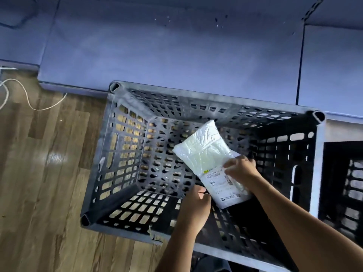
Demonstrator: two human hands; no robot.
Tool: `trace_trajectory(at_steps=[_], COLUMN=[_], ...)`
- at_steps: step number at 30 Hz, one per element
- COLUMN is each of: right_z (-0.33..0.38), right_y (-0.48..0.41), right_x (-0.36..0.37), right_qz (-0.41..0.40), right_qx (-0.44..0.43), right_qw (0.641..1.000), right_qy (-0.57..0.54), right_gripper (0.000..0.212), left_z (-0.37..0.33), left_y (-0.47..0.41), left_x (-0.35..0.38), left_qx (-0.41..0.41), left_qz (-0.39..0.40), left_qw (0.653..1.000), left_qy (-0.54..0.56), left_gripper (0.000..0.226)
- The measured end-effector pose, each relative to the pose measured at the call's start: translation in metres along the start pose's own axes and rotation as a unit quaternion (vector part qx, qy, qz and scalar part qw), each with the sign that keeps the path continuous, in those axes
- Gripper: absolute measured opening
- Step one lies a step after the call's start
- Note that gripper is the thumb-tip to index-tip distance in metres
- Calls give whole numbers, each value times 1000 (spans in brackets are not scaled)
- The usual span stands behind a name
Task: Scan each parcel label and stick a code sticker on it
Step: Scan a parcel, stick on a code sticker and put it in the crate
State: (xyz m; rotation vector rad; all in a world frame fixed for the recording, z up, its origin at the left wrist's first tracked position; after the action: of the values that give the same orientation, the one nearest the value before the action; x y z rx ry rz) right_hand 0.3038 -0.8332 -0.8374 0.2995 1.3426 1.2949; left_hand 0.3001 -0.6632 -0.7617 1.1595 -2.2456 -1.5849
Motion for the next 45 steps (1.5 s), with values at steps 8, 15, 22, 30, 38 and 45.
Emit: trace_trajectory(at_steps=[8, 15, 22, 30, 38, 45], right_z=[38, 82, 147, 229, 254, 269], right_y=[101, 226, 378, 529, 611, 629], right_x=[-59, -148, -250, -355, -450, -489], right_qz=[-64, -100, -105, -108, -162, -161], right_qx=[-114, -145, -224, -345, -439, -482], right_qw=[982, 955, 934, 860, 784, 732], right_qy=[-138, -240, -259, -360, -408, -453], right_gripper=[28, 22, 26, 24, 25, 14], left_z=[-22, -56, -110, -202, -282, -329], left_y=[66, 168, 297, 424, 508, 556], left_x=[-31, -91, -187, -256, -288, -302], left_qx=[3, 23, 33, 123, 227, 321], left_qz=[-6, -48, -124, -196, -221, -220], left_qw=[1000, 999, 989, 964, 943, 909], left_qy=[-18, 6, 77, 132, 105, 150], left_gripper=[29, 22, 15, 24, 14, 18])
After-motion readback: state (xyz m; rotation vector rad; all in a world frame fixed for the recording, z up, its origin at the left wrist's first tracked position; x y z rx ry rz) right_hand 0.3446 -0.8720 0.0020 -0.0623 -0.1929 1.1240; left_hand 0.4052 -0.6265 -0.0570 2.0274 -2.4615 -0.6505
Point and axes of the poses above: each hand's wrist, its own y-axis away from the middle knuckle, its own x-axis out of the palm, z = x × y, the point moved 3 cm from there along -y, towards the middle knuckle, and after that the axes turned 2 degrees about -z, right-handed, at the moved point
